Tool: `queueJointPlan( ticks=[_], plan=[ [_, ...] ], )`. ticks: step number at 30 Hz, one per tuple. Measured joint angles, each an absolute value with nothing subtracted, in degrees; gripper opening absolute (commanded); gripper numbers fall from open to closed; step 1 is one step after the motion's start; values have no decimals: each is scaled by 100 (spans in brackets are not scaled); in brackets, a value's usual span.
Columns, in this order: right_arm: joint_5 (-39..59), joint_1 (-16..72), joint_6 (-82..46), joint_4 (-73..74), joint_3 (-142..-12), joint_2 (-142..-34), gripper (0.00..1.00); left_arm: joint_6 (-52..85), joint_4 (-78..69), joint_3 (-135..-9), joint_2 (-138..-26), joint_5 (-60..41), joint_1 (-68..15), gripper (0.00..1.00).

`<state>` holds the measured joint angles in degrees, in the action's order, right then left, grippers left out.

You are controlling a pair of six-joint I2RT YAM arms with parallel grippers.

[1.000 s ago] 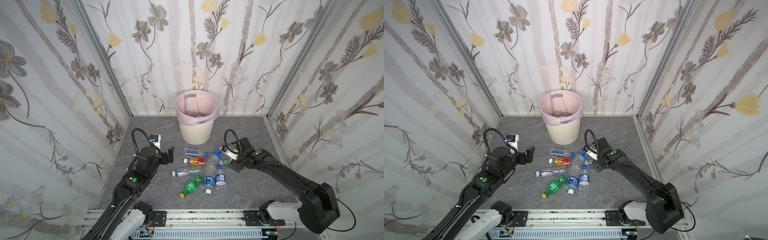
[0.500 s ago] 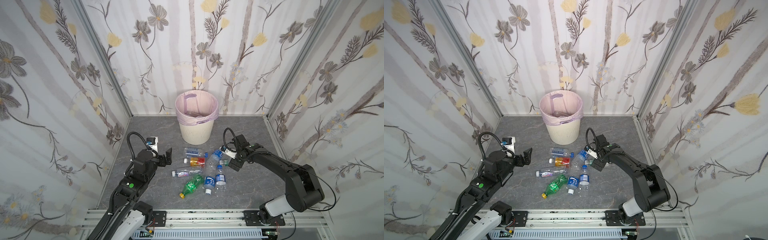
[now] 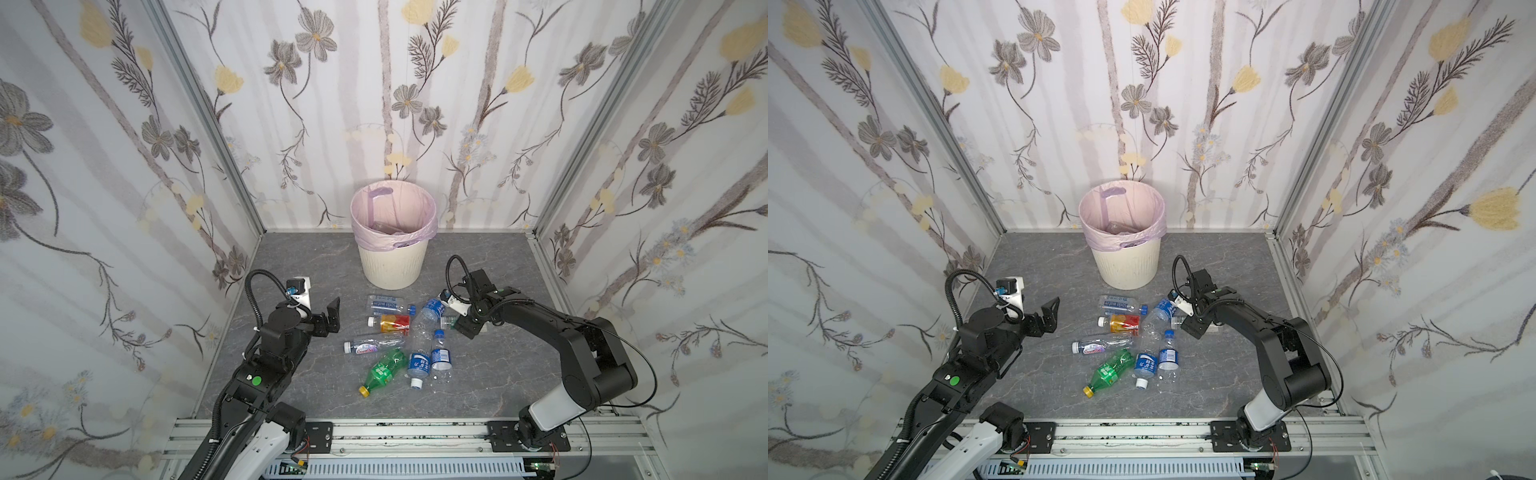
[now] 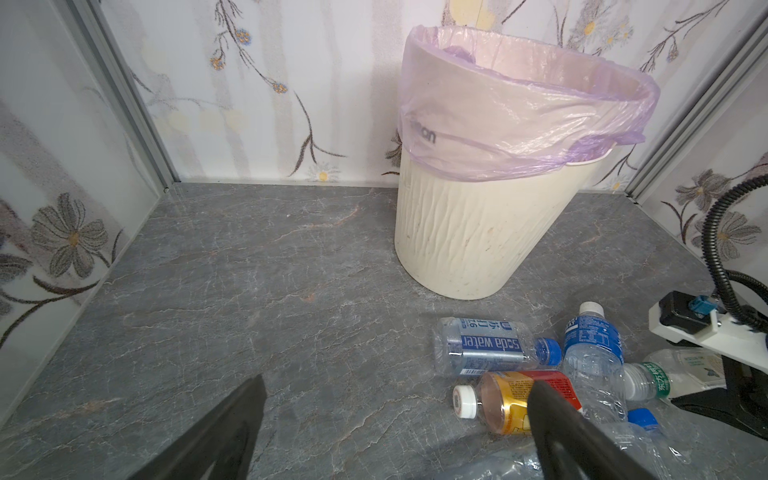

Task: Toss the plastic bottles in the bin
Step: 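Lower the right gripper onto the small clear green-labelled bottle and grasp it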

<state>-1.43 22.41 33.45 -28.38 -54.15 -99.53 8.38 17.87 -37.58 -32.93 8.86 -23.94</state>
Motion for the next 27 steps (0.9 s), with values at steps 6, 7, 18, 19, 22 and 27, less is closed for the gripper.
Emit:
queueJointPlan(
  ticks=[6,7,18,19,22,27],
  plan=[
    [-119,2237,3089,-2862,-5175,-9664,73,845,1831,-3758,-3295,906,-2394,100],
    [-97,2239,3020,-2873,-5168,-9644,73,847,1831,-3758,-3304,906,-2394,100],
    [-58,2233,2749,-3050,-5168,-9633,75,902,1837,-3758,-3291,902,-2394,100],
    [-56,2233,2733,-3061,-5168,-9633,75,904,1841,-3760,-3288,902,-2394,100],
    [-51,2233,2655,-3061,-5168,-9651,71,904,1848,-3763,-3288,902,-2394,100],
    [10,2233,2536,-3055,-5168,-9813,65,906,1872,-3769,-3286,899,-2394,100]
  ],
)
